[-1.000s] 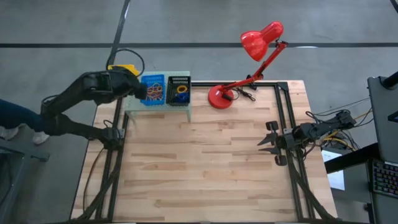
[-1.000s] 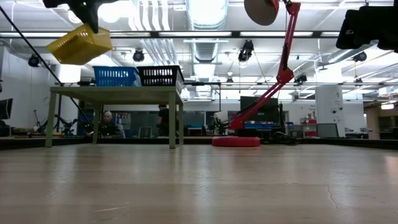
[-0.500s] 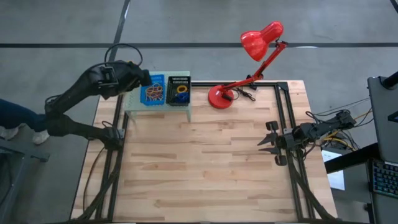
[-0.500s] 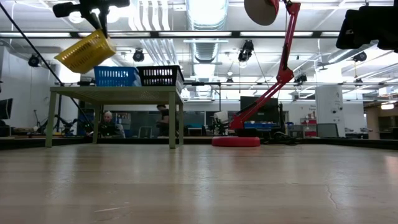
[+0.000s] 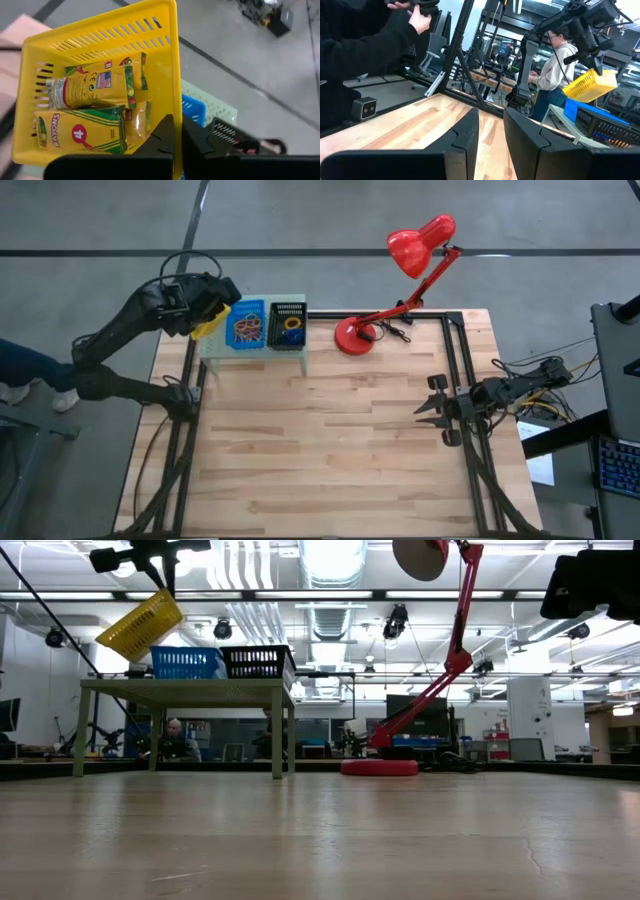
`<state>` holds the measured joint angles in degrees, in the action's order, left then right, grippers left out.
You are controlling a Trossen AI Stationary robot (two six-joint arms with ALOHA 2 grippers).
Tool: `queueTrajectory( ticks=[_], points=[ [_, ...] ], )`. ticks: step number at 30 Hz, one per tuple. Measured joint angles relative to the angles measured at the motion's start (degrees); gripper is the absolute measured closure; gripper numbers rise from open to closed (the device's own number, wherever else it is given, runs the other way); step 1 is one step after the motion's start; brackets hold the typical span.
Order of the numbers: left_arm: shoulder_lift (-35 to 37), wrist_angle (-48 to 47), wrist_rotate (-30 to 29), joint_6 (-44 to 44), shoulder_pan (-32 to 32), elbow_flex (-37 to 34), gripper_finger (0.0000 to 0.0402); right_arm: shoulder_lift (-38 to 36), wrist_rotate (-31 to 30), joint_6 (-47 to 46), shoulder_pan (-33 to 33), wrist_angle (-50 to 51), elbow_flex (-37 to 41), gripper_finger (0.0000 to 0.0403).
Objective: Pick & Place Office Desk Supplies
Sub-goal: Put the yellow basket filled with crayon boxes on the shelf
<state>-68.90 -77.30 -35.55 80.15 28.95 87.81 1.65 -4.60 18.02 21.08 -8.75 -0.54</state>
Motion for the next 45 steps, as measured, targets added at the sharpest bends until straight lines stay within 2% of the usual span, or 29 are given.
queueTrajectory(
  ticks=[7,12,16,24,32,39,45],
  points=[
    [-0.1,0.7,0.7,-20.5,0.1,0.0,0.0391,0.0,0.0,0.0,0.0,0.0,0.0,0.0316],
    [-1.0,0.9,8.4,-44.3,0.1,0.0,0.0391,0.0,0.0,0.0,0.0,0.0,0.0,0.0316],
    [-1.9,-0.7,12.9,-55.8,0.0,0.0,0.0391,0.0,0.0,0.0,0.0,0.0,0.0,0.0316],
    [-1.9,-7.3,14.4,-67.9,-0.3,0.0,0.0391,0.0,0.0,0.0,0.0,0.0,0.0,0.0316],
    [-1.0,-10.6,12.0,-81.3,-0.4,0.0,0.0391,0.0,0.0,0.0,0.0,0.0,0.0,0.0316],
    [0.6,-12.7,12.0,-83.6,-0.4,0.0,0.0391,0.0,0.0,0.0,0.0,0.0,0.0,0.0316],
    [1.6,-12.7,12.7,-79.5,-0.4,0.0,0.0391,0.0,0.0,0.0,0.0,0.0,0.0,0.0316]
  ],
)
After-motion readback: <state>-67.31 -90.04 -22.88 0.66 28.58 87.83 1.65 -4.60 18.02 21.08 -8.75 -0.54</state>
